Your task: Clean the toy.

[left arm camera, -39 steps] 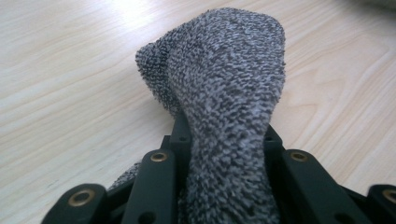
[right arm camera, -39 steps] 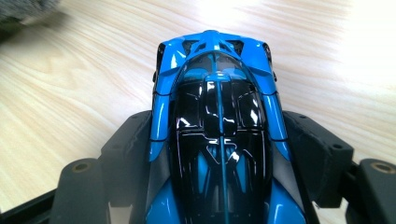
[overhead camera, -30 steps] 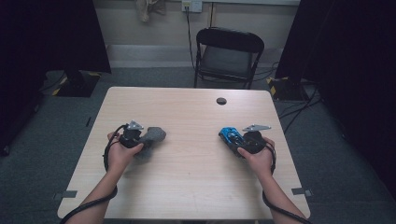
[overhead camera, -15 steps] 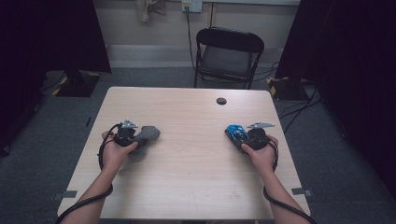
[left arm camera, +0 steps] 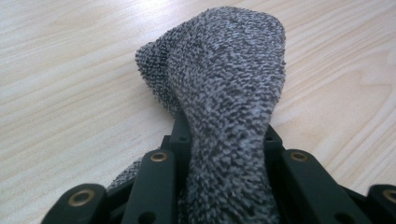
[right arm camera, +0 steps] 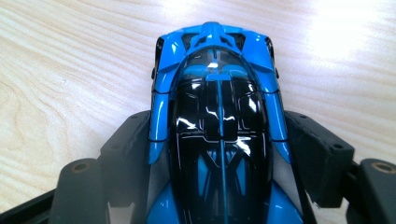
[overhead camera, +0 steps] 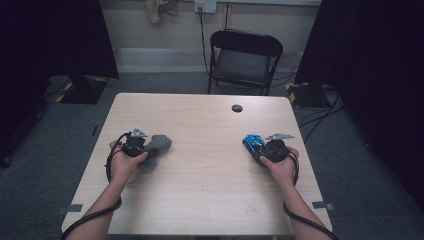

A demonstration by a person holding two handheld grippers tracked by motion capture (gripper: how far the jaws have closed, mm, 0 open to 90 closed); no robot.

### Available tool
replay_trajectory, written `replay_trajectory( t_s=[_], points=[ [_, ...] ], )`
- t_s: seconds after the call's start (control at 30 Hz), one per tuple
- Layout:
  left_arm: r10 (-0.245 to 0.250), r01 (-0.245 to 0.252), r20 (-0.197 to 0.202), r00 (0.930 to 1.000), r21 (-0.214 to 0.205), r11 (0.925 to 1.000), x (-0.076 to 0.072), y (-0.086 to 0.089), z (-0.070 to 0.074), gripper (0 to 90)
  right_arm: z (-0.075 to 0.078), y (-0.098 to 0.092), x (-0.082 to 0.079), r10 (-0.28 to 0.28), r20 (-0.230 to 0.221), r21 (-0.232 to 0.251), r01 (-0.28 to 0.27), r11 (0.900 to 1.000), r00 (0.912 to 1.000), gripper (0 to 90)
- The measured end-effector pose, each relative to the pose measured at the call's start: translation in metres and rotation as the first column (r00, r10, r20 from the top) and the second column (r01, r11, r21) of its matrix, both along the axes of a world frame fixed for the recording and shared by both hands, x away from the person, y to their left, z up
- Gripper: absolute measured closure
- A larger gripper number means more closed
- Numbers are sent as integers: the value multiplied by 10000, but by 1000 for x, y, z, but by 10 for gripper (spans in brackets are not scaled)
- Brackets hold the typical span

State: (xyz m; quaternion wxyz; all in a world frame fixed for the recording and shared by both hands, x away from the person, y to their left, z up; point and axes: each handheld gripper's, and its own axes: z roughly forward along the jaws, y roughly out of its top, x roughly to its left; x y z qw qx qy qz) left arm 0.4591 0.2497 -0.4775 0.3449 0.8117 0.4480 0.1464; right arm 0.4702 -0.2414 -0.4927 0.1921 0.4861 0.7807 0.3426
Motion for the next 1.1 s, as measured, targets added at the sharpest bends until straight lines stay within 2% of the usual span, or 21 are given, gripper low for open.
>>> replay_trajectory(
  t_s=[0.53, 0.77, 1.1],
  points=[
    [24, -23, 52, 10000, -221, 9998, -2, -1, -2, 662, -1, -1, 0, 132, 76, -54, -132, 9999, 9999, 270],
    [-92, 92, 139, 9999, -12, 10000, -2, -4, -2, 642, -1, 0, 0, 243, 49, -191, -242, 9995, 9997, 266],
    [-45, 44, 280, 9996, 48, 10000, 3, -9, -3, 599, 0, 0, 1, 286, -23, -347, -286, 9990, 9996, 241]
  ],
)
